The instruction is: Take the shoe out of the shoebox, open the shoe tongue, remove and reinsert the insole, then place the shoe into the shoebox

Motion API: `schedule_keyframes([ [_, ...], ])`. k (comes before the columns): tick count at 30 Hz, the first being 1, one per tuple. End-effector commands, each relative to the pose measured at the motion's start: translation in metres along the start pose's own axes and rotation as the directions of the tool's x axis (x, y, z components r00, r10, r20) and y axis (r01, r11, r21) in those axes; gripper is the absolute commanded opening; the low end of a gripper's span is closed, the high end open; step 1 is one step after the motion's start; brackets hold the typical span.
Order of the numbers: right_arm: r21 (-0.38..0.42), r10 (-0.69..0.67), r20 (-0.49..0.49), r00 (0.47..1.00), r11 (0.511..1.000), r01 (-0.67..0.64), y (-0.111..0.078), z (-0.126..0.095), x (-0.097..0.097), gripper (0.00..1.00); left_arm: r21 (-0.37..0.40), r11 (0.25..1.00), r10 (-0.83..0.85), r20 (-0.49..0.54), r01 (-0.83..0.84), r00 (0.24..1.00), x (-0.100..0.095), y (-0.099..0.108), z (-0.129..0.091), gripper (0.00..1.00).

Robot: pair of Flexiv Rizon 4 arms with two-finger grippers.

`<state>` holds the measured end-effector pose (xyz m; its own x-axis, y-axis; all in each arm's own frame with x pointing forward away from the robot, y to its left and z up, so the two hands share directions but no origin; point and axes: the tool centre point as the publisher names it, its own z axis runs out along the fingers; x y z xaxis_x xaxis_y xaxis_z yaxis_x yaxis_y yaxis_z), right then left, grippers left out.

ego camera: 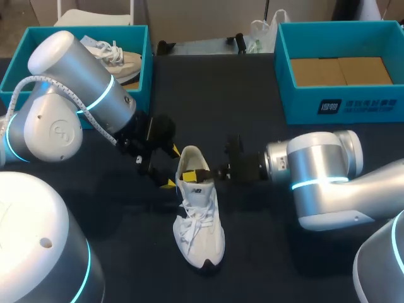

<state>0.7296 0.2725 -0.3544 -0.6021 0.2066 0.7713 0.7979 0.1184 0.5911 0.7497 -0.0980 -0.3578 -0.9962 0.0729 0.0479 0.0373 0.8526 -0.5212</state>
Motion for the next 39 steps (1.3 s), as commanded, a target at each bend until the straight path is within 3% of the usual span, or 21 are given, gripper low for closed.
schedule_keyframes([
  [1,0.027,-0.023,0.027,0.999,0.999,0.022,0.009,-0.004,0.013,0.48,-0.002,1.000,0.000,0.000,0.000,1.000,0.000,0.000,0.000,1.00],
  [3,0.045,-0.037,0.031,0.999,0.998,0.036,0.014,-0.006,0.015,0.56,-0.002,1.000,0.000,0.000,0.000,1.000,0.000,0.000,0.000,1.00],
  [6,0.068,-0.048,0.032,0.998,0.997,0.045,0.020,-0.010,0.017,0.59,-0.002,1.000,-0.001,0.001,0.001,1.000,0.000,0.001,0.000,1.00],
  [21,0.202,-0.030,0.014,0.999,0.979,0.027,0.035,-0.033,0.028,0.65,-0.036,0.999,-0.023,-0.014,0.022,1.000,-0.003,0.015,-0.014,1.00],
  [32,0.318,-0.016,0.056,0.998,0.948,-0.003,0.052,-0.049,0.028,0.68,-0.069,0.997,-0.040,-0.042,0.037,0.998,-0.008,0.029,-0.027,1.00],
  [35,0.377,0.001,0.078,0.997,0.926,-0.030,0.060,-0.055,0.027,0.71,-0.080,0.995,-0.057,-0.041,0.054,0.998,-0.011,0.037,-0.032,1.00],
  [39,0.431,0.021,0.110,0.994,0.900,-0.067,0.072,-0.064,0.029,0.87,-0.099,0.993,-0.076,-0.045,0.071,0.996,-0.014,0.046,-0.039,1.00],
])
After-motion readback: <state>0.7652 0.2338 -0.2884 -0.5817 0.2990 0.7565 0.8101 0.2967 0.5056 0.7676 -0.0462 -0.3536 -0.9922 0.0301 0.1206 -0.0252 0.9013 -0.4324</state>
